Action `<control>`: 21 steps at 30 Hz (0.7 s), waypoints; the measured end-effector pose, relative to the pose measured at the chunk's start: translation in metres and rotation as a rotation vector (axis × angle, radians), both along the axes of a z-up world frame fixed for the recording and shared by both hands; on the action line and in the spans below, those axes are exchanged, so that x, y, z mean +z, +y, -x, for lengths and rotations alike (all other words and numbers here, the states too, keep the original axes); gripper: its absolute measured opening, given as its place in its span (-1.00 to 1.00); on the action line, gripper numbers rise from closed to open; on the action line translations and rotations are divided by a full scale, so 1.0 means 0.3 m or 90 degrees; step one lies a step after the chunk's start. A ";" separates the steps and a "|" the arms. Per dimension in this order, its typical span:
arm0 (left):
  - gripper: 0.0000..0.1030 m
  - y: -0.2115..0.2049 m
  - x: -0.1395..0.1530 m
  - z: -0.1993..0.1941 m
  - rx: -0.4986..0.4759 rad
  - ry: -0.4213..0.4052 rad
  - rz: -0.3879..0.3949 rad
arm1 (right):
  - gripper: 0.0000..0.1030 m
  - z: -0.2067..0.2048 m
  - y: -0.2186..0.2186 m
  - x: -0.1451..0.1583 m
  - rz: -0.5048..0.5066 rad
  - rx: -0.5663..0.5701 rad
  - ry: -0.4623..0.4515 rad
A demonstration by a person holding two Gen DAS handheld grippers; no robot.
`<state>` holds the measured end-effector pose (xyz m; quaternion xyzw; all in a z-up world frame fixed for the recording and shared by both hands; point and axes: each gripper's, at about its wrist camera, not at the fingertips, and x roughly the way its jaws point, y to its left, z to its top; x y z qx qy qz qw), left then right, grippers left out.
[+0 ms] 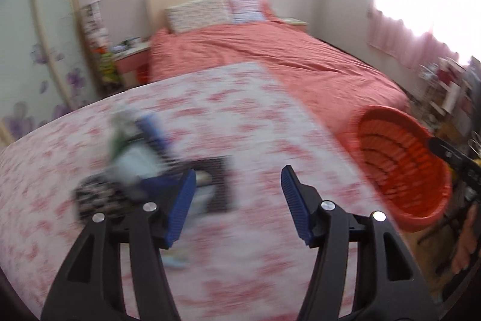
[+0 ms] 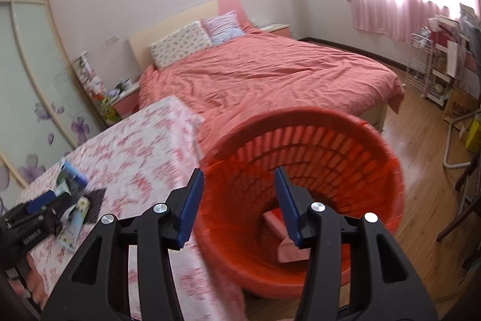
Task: Collect trash
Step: 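Grasp the black daisy-print cloth with the left gripper while the right grasps the blue packet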
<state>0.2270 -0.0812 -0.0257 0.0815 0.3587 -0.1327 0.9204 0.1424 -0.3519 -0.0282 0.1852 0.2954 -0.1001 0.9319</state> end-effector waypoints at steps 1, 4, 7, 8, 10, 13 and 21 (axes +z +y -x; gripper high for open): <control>0.14 0.065 -0.004 -0.011 0.025 0.002 -0.001 | -0.04 -0.007 0.021 0.000 0.002 0.009 0.003; 0.14 0.259 -0.030 -0.051 0.110 0.018 -0.002 | -0.04 -0.029 0.101 -0.006 0.007 0.045 0.012; 0.14 0.395 -0.056 -0.082 0.170 0.035 0.007 | -0.04 -0.049 0.183 -0.012 0.014 0.081 0.020; 0.14 0.433 -0.069 -0.094 0.182 0.045 0.014 | -0.04 -0.056 0.213 -0.013 0.018 0.094 0.023; 0.14 0.473 -0.098 -0.117 0.189 0.066 0.024 | -0.04 -0.067 0.259 -0.016 0.022 0.113 0.028; 0.14 0.484 -0.135 -0.144 0.187 0.090 0.037 | -0.04 -0.081 0.323 -0.015 0.028 0.140 0.033; -0.16 0.497 -0.174 -0.190 0.195 0.091 0.069 | -0.04 -0.133 0.481 -0.018 0.033 0.199 0.039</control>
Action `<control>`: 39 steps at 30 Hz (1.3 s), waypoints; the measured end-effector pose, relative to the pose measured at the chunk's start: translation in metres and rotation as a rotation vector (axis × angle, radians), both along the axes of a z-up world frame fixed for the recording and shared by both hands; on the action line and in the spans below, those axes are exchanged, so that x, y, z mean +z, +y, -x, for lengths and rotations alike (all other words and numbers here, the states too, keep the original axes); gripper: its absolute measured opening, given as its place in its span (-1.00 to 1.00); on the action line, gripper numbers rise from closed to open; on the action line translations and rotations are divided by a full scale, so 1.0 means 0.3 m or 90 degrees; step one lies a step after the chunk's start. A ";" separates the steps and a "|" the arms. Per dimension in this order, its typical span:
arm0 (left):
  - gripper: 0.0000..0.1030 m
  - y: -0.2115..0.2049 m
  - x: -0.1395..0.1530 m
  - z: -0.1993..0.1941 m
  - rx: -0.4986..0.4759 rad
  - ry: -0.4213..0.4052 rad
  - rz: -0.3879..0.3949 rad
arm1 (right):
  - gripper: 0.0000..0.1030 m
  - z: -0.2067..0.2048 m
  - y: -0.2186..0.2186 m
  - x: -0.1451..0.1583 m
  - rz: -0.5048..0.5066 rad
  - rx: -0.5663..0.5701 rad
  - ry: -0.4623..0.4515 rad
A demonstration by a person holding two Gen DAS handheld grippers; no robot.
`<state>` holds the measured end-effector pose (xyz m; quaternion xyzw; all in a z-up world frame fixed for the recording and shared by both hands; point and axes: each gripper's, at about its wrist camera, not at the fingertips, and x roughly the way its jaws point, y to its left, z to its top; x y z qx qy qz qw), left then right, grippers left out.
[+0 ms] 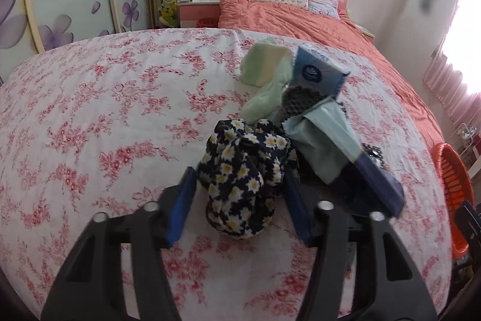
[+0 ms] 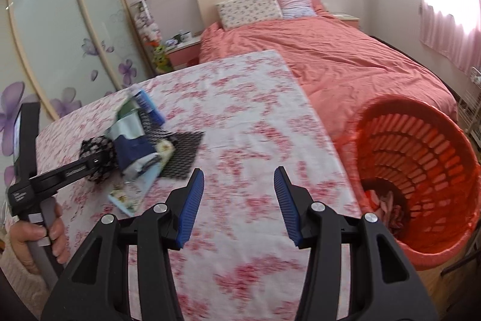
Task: Collect trash
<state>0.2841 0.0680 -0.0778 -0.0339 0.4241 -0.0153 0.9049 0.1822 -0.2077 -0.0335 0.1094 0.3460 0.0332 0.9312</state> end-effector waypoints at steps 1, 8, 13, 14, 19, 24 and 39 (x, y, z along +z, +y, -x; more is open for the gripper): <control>-0.37 0.009 -0.006 -0.004 0.005 0.003 -0.018 | -0.04 -0.008 0.023 -0.001 0.000 0.010 0.001; -0.66 0.156 0.010 0.019 0.041 0.002 -0.037 | -0.04 -0.057 0.164 0.004 0.003 0.072 -0.002; -0.52 0.262 -0.016 0.010 0.082 0.021 -0.078 | -0.04 -0.110 0.269 0.019 0.022 0.106 -0.016; -0.44 0.272 -0.023 0.009 0.085 0.024 -0.077 | -0.04 -0.119 0.284 0.020 0.028 0.111 -0.018; -0.41 0.270 -0.026 0.019 0.078 0.012 -0.091 | -0.04 -0.166 0.365 0.018 0.082 0.140 -0.014; -0.40 0.295 -0.036 0.022 0.078 0.016 -0.059 | -0.04 -0.205 0.407 -0.023 0.122 0.158 0.023; -0.37 0.298 -0.038 0.031 0.080 0.016 -0.044 | -0.74 -0.171 0.341 0.032 0.063 0.104 0.000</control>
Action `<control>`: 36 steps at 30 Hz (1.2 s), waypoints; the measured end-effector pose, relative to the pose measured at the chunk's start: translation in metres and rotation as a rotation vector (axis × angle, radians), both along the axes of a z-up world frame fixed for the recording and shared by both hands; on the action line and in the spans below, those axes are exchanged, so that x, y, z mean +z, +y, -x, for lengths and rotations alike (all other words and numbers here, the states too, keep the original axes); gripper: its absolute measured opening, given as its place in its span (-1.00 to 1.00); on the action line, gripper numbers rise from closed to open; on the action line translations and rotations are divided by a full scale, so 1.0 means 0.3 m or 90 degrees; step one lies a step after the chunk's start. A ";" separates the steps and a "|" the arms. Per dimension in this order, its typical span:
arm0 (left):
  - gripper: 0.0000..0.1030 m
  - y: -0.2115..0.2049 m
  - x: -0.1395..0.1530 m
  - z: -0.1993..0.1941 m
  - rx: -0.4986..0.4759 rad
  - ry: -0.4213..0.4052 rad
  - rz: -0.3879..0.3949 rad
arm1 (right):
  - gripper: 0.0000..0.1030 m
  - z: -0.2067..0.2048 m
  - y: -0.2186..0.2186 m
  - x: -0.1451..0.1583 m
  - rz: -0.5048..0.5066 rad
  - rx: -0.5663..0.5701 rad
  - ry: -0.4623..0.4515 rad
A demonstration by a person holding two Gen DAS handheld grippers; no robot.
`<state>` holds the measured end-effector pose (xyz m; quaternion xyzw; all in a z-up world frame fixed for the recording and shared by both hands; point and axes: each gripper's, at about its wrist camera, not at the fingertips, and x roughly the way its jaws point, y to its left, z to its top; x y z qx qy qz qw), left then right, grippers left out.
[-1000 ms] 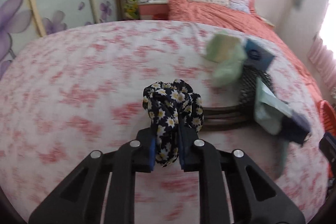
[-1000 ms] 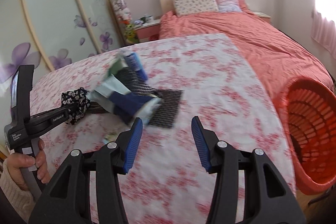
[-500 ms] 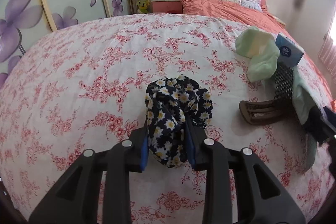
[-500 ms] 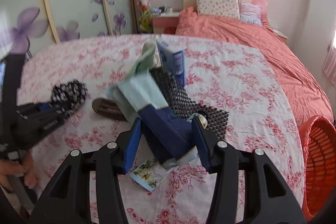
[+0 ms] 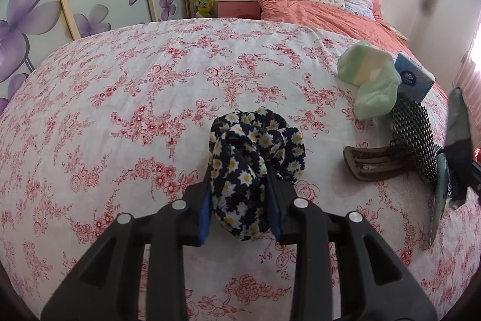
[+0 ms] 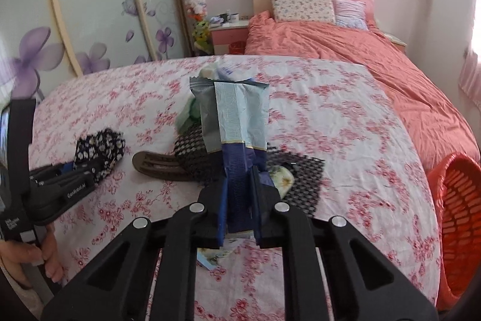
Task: Collect trash
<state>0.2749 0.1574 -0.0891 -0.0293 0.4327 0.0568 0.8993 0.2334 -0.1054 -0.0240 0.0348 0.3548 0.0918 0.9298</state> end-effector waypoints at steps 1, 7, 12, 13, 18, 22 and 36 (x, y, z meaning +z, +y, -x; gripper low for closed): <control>-0.37 0.000 0.000 0.000 0.000 0.000 0.000 | -0.74 0.005 -0.021 0.009 -0.006 -0.011 -0.004; -0.37 0.000 0.000 0.000 0.000 0.000 0.000 | -0.74 0.014 -0.165 -0.004 0.003 -0.096 0.024; -0.37 0.000 0.000 0.000 0.000 0.000 -0.001 | -0.73 -0.002 -0.221 -0.076 0.005 -0.119 0.076; -0.37 0.000 0.000 0.000 0.000 0.000 -0.001 | -0.71 -0.005 -0.224 -0.086 0.003 -0.121 0.080; -0.34 0.004 -0.001 -0.002 0.002 0.000 0.000 | -0.39 -0.025 -0.236 -0.107 -0.014 -0.123 0.083; -0.33 0.006 -0.002 0.001 0.002 0.000 -0.001 | -0.18 -0.038 -0.244 -0.126 -0.018 -0.130 0.081; -0.30 0.009 -0.001 -0.001 0.003 0.000 0.004 | -0.12 -0.064 -0.229 -0.147 0.018 -0.144 0.097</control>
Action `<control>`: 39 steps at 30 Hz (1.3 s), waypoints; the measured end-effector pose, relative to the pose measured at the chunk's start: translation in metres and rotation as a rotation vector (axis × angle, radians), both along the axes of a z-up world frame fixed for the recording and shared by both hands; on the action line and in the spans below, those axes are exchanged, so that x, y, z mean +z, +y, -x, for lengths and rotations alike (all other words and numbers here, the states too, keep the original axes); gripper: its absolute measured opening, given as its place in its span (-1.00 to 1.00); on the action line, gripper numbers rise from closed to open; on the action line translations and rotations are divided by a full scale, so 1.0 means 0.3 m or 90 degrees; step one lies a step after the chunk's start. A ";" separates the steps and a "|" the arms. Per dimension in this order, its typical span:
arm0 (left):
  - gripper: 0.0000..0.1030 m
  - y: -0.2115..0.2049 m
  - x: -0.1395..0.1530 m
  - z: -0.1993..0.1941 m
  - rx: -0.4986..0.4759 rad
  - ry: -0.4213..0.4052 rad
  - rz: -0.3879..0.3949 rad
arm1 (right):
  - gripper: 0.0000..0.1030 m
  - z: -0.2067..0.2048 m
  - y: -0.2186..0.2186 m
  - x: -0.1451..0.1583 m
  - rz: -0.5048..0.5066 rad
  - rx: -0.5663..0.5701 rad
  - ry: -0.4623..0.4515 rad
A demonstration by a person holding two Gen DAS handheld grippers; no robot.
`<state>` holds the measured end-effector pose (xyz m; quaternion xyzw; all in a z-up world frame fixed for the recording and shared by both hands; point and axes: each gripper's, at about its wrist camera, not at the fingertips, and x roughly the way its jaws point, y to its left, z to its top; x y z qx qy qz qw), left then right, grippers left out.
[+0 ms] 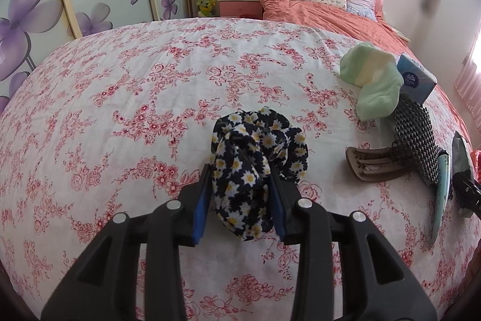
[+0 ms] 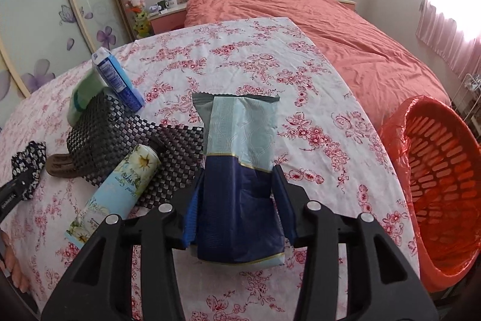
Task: Collect trash
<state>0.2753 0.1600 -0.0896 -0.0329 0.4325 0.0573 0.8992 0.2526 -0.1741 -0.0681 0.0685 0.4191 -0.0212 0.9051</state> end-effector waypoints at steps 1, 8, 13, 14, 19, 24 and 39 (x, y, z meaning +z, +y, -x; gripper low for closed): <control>-0.30 0.004 -0.001 0.001 0.001 0.000 0.002 | -0.12 0.001 -0.003 0.000 -0.004 0.000 -0.001; -0.28 0.010 -0.002 0.005 0.003 0.000 0.003 | -0.12 0.007 -0.024 -0.001 -0.041 -0.001 -0.008; -0.23 0.011 0.000 0.007 0.008 0.000 0.004 | -0.12 0.006 -0.024 -0.002 -0.029 0.000 -0.005; -0.22 0.011 0.000 0.008 0.009 0.000 0.005 | -0.11 0.006 -0.026 -0.002 -0.029 0.001 -0.005; -0.20 0.011 0.001 0.010 0.011 0.000 0.008 | -0.11 0.009 -0.039 -0.002 -0.049 0.002 -0.009; -0.19 0.010 0.002 0.010 0.011 0.000 0.007 | -0.11 0.008 -0.049 -0.004 -0.067 0.003 -0.013; -0.68 -0.028 0.031 0.022 -0.028 -0.018 0.012 | -0.41 0.064 -0.074 0.011 -0.074 0.015 -0.030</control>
